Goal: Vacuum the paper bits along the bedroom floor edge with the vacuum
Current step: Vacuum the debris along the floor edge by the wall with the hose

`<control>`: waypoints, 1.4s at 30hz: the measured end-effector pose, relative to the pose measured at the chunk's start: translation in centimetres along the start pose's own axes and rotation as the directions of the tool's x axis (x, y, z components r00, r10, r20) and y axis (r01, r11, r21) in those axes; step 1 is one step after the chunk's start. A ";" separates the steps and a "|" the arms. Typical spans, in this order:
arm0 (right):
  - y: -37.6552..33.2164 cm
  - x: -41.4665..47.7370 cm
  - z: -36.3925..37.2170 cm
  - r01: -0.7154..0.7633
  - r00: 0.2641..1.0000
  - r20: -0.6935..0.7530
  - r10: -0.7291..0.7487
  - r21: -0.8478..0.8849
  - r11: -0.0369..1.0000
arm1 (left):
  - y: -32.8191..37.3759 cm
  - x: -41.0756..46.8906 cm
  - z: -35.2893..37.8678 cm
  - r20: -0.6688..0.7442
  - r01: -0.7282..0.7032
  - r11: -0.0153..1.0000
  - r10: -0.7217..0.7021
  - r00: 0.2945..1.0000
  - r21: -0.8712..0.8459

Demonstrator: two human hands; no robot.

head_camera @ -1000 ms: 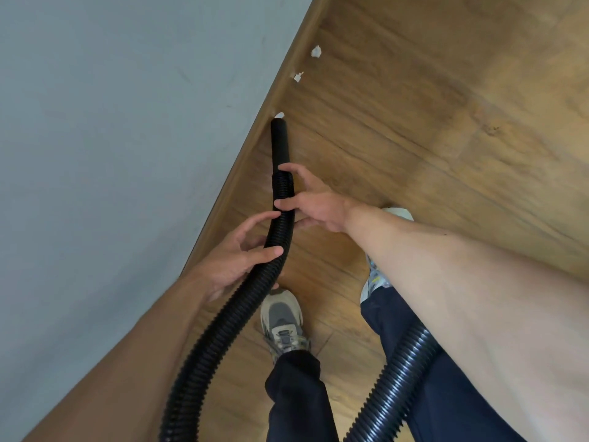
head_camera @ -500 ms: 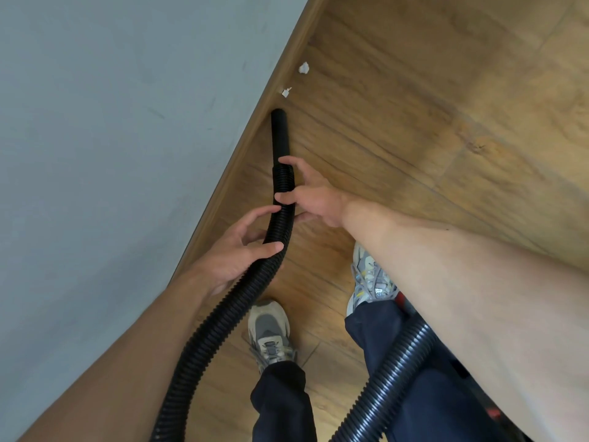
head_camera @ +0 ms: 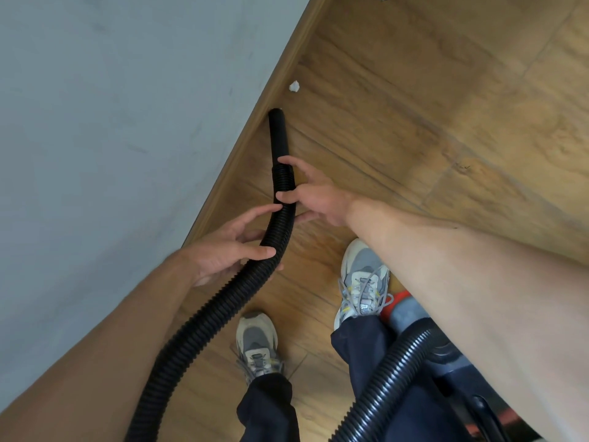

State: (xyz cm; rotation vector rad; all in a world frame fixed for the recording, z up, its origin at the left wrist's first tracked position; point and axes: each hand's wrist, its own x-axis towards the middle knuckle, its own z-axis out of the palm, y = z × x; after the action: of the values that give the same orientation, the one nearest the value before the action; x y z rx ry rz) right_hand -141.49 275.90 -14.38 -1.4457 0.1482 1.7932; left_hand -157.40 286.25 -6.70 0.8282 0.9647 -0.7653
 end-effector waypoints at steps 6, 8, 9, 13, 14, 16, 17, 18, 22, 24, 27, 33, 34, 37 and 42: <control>-0.5 -0.2 -0.9 -0.017 1.000 0.024 0.017 -0.019 1.000 | 1.6 0.6 0.2 0.005 0.072 0.983 -0.074 0.997 0.167; -0.6 -0.3 -1.2 -0.014 1.000 0.026 0.015 -0.029 0.999 | 1.9 0.8 0.4 -0.002 0.076 0.980 -0.077 0.997 0.184; -0.7 -0.3 -1.3 -0.010 1.000 0.023 0.011 -0.028 1.000 | 2.0 1.0 0.4 -0.011 0.071 0.980 -0.070 0.997 0.187; -1.0 -0.3 -1.9 0.012 1.000 -0.011 -0.012 -0.015 1.000 | 2.2 1.5 0.6 -0.037 0.040 0.983 -0.034 0.999 0.180; -1.1 -0.3 -2.0 0.014 1.000 -0.017 -0.015 -0.015 1.000 | 2.4 1.6 0.7 -0.040 0.039 0.982 -0.032 0.999 0.184; -1.3 -0.3 -2.3 0.019 0.999 -0.030 -0.020 -0.020 1.000 | 2.6 1.8 0.9 -0.047 0.037 0.981 -0.028 0.998 0.191; -1.4 -0.3 -2.4 0.023 0.999 -0.033 -0.023 -0.022 1.000 | 2.8 1.9 1.1 -0.051 0.034 0.981 -0.025 0.998 0.190; -1.6 -0.3 -2.5 0.026 0.999 -0.036 -0.027 -0.024 0.999 | 3.0 2.0 1.2 -0.056 0.032 0.982 -0.022 0.998 0.187; -2.1 -0.3 -2.9 0.045 0.998 -0.043 -0.046 -0.027 0.999 | 3.8 2.4 1.6 -0.088 0.028 0.979 -0.010 0.996 0.201; -2.3 -0.2 -3.0 0.054 0.997 -0.060 -0.056 -0.025 0.998 | 4.2 2.6 1.8 -0.096 0.030 0.977 -0.010 0.995 0.211; -2.5 -0.3 -3.0 0.066 0.993 -0.093 -0.066 -0.007 0.998 | 4.7 2.7 2.2 -0.108 0.033 0.974 -0.009 0.994 0.222; -3.4 -1.3 -4.5 0.043 0.993 -0.107 -0.041 0.020 0.999 | 6.0 2.7 3.4 -0.093 0.040 0.972 -0.019 0.995 0.232; -3.6 -1.4 -4.8 0.031 0.994 -0.107 -0.029 0.020 0.999 | 6.4 2.7 3.6 -0.088 0.044 0.971 -0.024 0.996 0.235; -4.5 -1.7 -5.8 0.007 0.991 -0.133 -0.004 0.016 1.000 | 7.9 2.8 4.4 -0.077 0.055 0.968 -0.037 0.996 0.246; -6.6 -3.0 -7.3 -0.065 0.982 -0.176 0.064 0.002 0.998 | 10.8 2.5 6.2 -0.070 0.082 0.944 -0.063 0.996 0.320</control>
State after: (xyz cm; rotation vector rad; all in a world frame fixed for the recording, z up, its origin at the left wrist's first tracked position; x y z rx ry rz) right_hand -131.62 274.74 -11.74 -1.6180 0.2847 1.7161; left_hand -144.95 285.57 -4.21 1.1097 0.9389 -0.9837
